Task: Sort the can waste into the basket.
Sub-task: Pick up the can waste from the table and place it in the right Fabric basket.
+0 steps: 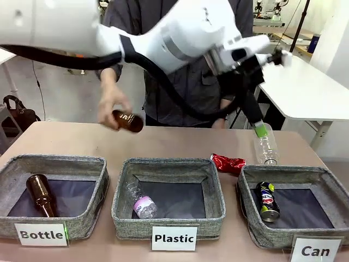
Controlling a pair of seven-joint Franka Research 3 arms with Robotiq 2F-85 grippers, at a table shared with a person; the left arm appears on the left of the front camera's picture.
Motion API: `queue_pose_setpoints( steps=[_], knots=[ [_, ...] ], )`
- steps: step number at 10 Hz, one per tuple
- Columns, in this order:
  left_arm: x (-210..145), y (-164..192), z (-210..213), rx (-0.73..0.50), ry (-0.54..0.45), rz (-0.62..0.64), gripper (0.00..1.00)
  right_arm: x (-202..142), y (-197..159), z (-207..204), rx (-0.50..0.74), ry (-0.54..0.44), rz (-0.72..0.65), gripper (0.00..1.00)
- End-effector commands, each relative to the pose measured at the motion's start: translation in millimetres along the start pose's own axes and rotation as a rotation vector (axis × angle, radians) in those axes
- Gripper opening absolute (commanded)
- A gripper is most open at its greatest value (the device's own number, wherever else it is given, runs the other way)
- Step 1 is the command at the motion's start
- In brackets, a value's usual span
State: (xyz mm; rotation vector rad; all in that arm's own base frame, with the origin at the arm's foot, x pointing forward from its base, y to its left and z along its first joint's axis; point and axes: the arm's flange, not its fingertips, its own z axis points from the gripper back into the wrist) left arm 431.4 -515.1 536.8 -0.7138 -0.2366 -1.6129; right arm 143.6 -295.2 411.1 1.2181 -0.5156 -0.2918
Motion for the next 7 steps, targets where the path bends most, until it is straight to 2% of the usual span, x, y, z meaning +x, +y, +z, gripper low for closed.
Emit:
queue_pose_setpoints(
  steps=[1, 3, 7],
  knots=[
    [-10.4, -11.0, -21.7, -0.036, -0.038, -0.013, 1.00, 0.1, 0.4, -1.2, -0.002, -0.023, 0.010, 1.00],
    [-6.4, -15.1, -29.2, -0.014, -0.088, -0.019, 1.00, 0.1, 0.4, -1.2, -0.002, -0.023, 0.010, 1.00],
    [-7.6, -12.5, -28.9, -0.005, -0.084, -0.021, 1.00, 0.1, 0.4, -1.2, -0.002, -0.023, 0.010, 1.00]
  ],
)
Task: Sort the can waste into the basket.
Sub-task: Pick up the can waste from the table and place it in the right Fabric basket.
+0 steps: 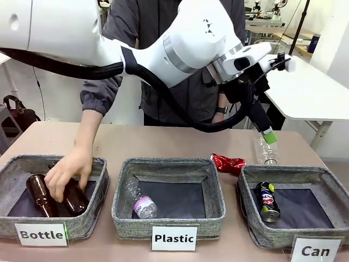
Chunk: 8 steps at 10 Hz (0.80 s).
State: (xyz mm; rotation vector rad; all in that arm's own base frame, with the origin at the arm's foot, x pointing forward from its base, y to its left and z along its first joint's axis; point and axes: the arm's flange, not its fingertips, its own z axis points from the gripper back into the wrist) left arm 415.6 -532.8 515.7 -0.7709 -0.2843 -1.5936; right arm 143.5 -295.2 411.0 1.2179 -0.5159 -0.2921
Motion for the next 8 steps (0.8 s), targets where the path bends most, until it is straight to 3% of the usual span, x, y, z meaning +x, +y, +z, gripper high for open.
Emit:
queue_pose_setpoints(
  steps=[1, 8],
  knots=[
    [-9.8, -6.6, 0.7, -0.007, -0.010, -0.020, 1.00, 0.1, 0.4, -1.3, -0.002, -0.022, 0.010, 1.00],
    [-9.7, -7.5, 4.4, -0.013, -0.023, -0.023, 1.00, 0.1, 0.4, -1.3, -0.002, -0.022, 0.010, 1.00]
  ],
)
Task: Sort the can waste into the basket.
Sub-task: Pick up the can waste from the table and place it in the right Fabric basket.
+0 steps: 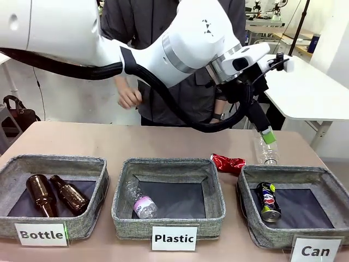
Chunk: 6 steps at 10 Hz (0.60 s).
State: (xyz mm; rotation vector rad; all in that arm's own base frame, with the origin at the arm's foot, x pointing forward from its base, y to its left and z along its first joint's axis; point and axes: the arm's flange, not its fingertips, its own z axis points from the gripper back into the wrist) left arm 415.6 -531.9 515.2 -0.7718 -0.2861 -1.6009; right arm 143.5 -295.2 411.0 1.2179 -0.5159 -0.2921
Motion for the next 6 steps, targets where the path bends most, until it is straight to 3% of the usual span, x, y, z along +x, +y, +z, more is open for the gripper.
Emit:
queue_pose_setpoints(
  steps=[1, 3, 6],
  knots=[
    [-9, -7, 5, -0.013, -0.025, -0.014, 1.00, 0, 0, -1, -0.002, -0.022, 0.010, 1.00],
    [-11, -6, 11, -0.015, -0.040, -0.003, 1.00, 0, 0, -1, -0.002, -0.022, 0.010, 1.00],
    [-60, 0, 85, -0.004, -0.068, 0.094, 1.00, 0, 0, -1, -0.002, -0.022, 0.010, 1.00]
  ],
)
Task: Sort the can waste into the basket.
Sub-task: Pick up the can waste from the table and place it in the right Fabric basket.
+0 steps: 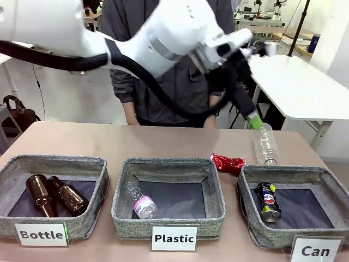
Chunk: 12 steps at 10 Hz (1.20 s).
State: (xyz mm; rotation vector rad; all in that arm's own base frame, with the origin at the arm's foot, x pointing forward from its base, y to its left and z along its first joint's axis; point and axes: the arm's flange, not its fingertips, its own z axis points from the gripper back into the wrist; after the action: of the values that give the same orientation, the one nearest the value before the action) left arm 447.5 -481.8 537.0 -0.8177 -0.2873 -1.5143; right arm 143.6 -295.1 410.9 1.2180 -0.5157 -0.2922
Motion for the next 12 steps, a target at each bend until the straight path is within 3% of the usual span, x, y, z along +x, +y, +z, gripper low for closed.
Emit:
queue_pose_setpoints(
  steps=[1, 3, 5, 7, 10, 12],
  knots=[
    [-60, -10, 65, 0.044, -0.046, 0.070, 1.00, 0, 1, -1, -0.002, -0.022, 0.010, 1.00],
    [-128, -11, 138, 0.135, -0.131, 0.210, 1.00, 6, 10, -15, -0.014, 0.029, 0.020, 1.00],
    [-196, -18, 198, 0.254, -0.247, 0.351, 1.00, 17, 34, -52, -0.014, 0.094, 0.060, 1.00],
    [-281, -24, 252, 0.283, -0.386, 0.496, 1.00, 23, 60, -102, 0.000, 0.166, 0.093, 1.00],
    [-406, -53, 282, 0.215, -0.719, 0.695, 1.00, 26, 82, -194, 0.060, 0.340, 0.079, 1.00],
    [-460, -73, 266, 0.111, -0.858, 0.810, 1.00, 29, 90, -230, 0.113, 0.436, -0.008, 1.00]
  ],
)
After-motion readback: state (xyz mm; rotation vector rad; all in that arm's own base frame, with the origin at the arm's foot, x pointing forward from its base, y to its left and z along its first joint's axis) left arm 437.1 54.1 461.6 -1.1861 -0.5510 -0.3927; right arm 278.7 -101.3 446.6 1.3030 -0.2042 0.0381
